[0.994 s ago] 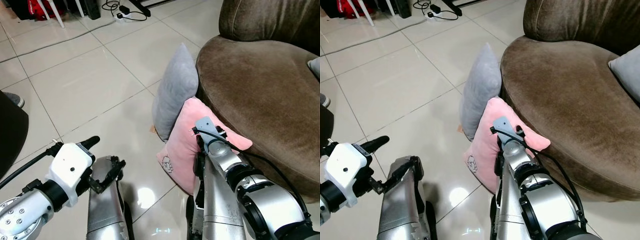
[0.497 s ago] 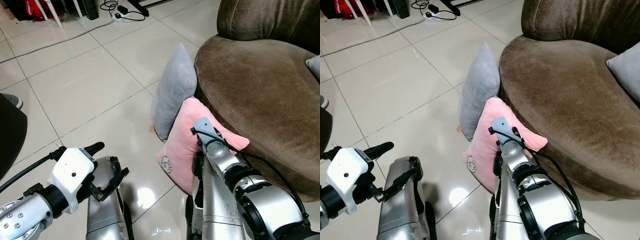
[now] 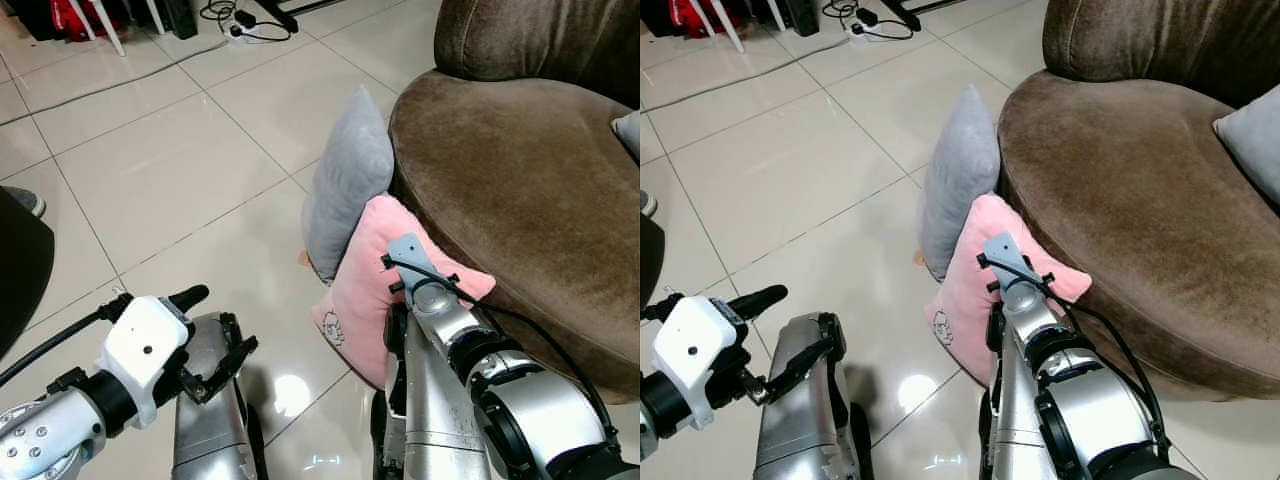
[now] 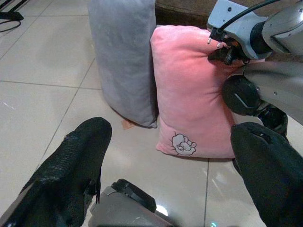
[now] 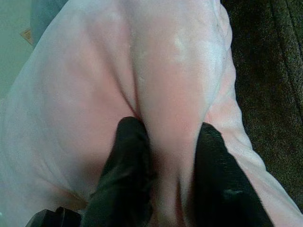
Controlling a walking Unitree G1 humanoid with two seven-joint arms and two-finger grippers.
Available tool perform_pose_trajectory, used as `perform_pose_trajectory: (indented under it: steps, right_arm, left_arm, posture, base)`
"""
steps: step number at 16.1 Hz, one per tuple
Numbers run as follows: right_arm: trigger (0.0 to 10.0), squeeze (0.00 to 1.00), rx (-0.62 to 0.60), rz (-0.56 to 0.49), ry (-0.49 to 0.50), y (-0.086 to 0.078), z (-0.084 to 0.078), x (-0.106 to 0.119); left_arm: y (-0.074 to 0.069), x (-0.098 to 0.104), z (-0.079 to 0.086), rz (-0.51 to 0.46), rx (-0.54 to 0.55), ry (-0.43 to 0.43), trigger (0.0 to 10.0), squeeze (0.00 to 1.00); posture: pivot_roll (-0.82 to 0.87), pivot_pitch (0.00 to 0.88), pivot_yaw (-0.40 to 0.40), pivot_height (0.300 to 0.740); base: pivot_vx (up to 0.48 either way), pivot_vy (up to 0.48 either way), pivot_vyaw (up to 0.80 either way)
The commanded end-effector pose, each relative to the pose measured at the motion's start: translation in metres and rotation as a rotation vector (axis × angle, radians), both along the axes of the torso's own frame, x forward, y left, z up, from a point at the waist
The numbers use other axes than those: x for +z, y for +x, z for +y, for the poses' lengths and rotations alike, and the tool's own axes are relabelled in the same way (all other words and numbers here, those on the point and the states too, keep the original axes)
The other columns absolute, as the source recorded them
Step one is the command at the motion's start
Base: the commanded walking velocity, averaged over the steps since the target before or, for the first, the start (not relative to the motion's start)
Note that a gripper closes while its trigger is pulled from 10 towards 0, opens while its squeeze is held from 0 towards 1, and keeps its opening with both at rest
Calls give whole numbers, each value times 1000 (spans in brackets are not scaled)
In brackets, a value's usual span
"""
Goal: Move the pillow to the sofa from floor
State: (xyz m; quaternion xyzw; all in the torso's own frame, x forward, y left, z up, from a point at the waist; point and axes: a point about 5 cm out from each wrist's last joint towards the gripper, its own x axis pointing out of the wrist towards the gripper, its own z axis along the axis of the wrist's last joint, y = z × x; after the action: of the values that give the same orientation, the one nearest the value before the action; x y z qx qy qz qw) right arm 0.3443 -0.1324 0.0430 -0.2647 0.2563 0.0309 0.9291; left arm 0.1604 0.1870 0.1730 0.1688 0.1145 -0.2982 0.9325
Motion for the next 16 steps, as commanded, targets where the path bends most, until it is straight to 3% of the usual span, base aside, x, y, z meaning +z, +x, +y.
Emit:
perform_pose_trajectory:
  steps: [1,5,9,10,11,13,16]
  right_arm:
    - [0,0,13,32,1,-4,2,-6]
    - [0,0,44,30,10,-5,5,-6]
    - [0,0,312,23,56,-12,20,-12]
    - [0,0,312,23,56,-12,20,-12]
    - [0,0,423,2,67,-20,11,-16]
    - [0,0,529,-49,59,-26,3,-15]
    - [0,0,622,-168,111,-30,0,-5]
  left_arm:
    - [-2,-1,-2,9,-9,3,10000,0]
    - [0,-2,-2,7,-8,0,10000,0]
    - [11,-7,-3,-10,3,-4,10000,0]
    - [11,-7,-3,-10,3,-4,10000,0]
    - [15,-11,-5,-17,4,-9,10000,0]
    - [20,-14,-8,-29,5,-19,10000,0]
    - [30,-19,-11,-51,11,-24,10000,0]
  posture:
    - [147,214,23,435]
    - [144,200,20,435]
    - [139,151,11,435]
    - [139,151,11,435]
    - [128,115,8,435]
    - [111,86,9,435]
    - [97,49,9,435]
  base:
    - [0,0,0]
    - [0,0,0]
    - [0,0,0]
    - [0,0,0]
    - [0,0,0]
    - [0,0,0]
    - [0,0,0]
